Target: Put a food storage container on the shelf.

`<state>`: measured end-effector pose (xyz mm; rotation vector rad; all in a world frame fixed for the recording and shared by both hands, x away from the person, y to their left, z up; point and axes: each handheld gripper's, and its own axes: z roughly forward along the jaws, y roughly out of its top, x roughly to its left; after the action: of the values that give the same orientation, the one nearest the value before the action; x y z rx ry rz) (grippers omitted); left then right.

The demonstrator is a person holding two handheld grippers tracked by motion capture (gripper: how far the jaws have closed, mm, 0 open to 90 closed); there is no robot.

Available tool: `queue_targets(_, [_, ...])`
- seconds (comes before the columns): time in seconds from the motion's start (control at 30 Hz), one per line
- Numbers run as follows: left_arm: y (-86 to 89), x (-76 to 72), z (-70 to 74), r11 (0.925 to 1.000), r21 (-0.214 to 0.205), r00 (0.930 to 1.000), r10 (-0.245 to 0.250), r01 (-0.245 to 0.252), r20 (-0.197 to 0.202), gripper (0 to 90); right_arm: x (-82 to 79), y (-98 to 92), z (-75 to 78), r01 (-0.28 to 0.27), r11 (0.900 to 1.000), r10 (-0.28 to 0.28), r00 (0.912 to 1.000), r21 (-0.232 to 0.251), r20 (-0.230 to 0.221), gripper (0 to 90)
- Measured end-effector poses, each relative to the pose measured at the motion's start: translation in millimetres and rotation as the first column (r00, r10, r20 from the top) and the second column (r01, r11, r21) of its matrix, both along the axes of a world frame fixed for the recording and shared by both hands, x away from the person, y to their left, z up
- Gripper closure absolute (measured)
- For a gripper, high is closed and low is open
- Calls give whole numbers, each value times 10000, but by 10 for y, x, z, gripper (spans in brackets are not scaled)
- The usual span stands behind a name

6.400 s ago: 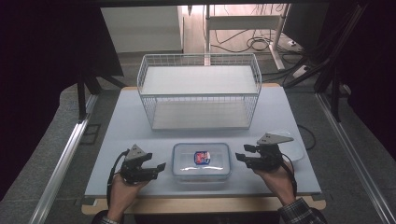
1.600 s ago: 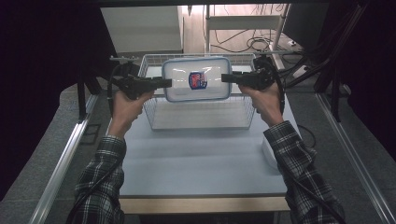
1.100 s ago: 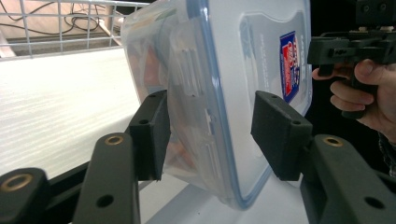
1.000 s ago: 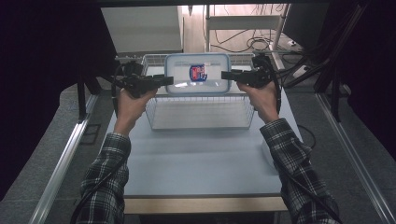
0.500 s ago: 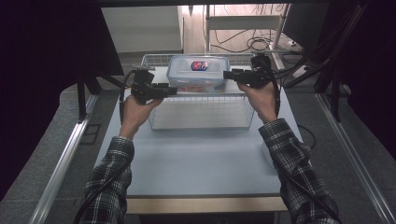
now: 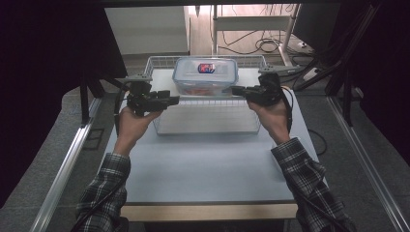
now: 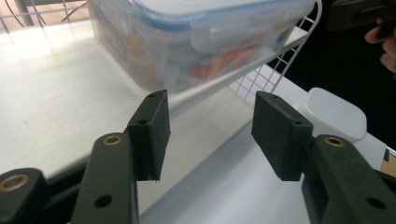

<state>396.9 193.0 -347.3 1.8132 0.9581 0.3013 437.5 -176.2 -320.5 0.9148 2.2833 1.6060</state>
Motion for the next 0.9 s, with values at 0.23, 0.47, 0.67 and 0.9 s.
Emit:
queue_targets(0.23, [72, -129, -117, 9998, 48, 9998, -177, 178, -102, 425, 144, 72, -105, 209, 9996, -215, 9993, -191, -298, 894])
queue_targets(0.47, [85, -191, -212, 9996, -3, 9994, -293, 293, -179, 413, 216, 66, -134, 618, 9979, -623, 9977, -180, -266, 894])
queue_targets(0.67, [20, -286, -254, 9983, 39, 9982, -585, 585, -95, 399, 219, 99, -121, 702, 9970, -709, 9973, -336, -185, 893])
queue_targets(0.9, [-92, -472, -385, 9947, 339, 9953, -971, 971, -15, 320, 8, 88, -157, 105, 9991, -113, 9998, -415, -192, 698])
